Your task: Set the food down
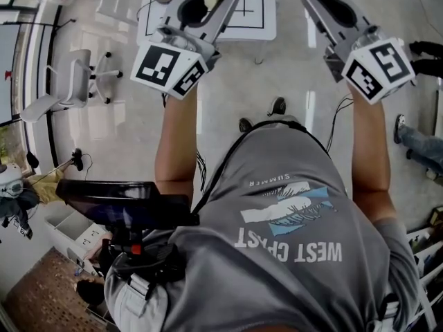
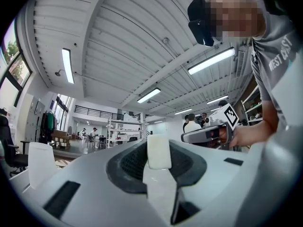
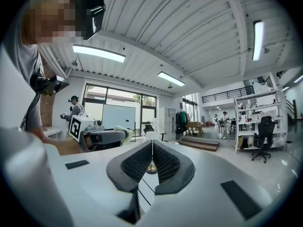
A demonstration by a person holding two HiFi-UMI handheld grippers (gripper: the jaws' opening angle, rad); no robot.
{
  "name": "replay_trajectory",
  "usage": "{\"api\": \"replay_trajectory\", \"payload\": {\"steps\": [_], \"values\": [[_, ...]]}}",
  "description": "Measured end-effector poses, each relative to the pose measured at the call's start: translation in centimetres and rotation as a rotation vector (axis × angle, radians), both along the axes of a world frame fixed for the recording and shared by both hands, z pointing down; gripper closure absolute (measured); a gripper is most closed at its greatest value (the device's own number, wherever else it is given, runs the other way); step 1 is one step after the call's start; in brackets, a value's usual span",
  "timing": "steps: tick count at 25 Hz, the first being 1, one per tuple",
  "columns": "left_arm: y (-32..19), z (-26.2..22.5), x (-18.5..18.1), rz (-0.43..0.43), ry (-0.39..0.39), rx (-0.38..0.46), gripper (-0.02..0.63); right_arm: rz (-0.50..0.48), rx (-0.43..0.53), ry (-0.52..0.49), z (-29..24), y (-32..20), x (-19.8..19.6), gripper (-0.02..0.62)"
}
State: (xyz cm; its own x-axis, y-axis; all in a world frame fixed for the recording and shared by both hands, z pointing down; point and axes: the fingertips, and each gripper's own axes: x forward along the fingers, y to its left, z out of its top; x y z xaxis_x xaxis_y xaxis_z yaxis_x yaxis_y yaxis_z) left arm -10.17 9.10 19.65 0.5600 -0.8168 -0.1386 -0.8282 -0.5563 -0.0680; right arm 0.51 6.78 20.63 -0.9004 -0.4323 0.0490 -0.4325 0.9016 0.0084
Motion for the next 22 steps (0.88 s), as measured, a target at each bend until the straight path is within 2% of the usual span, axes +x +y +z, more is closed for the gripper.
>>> {"api": "replay_trajectory", "payload": {"steps": [5, 10, 17, 22], "values": [[-4.1, 1.5, 1.1, -0.035, -0.020, -0.010, 0.500, -0.036, -0.023, -0.016, 2.0, -4.5, 0.9, 0.586], [-7.3, 1.3, 2.6, -0.073, -0.028, -0.014, 0.500, -0.082, -0.024, -0.023, 1.7, -7.7, 2.1, 0.586], [-10.1, 1.0, 5.0, -0.108, -0.050, -0.011, 0.500, -0.119, -0.012, -0.036, 1.2, -10.8, 4.3, 0.586], [-11.5, 1.3, 5.9, -0.099, -0.070, -0.026, 0.500, -0.113, -0.023, -0.054, 1.4, -12.2, 5.0, 0.586]]}}
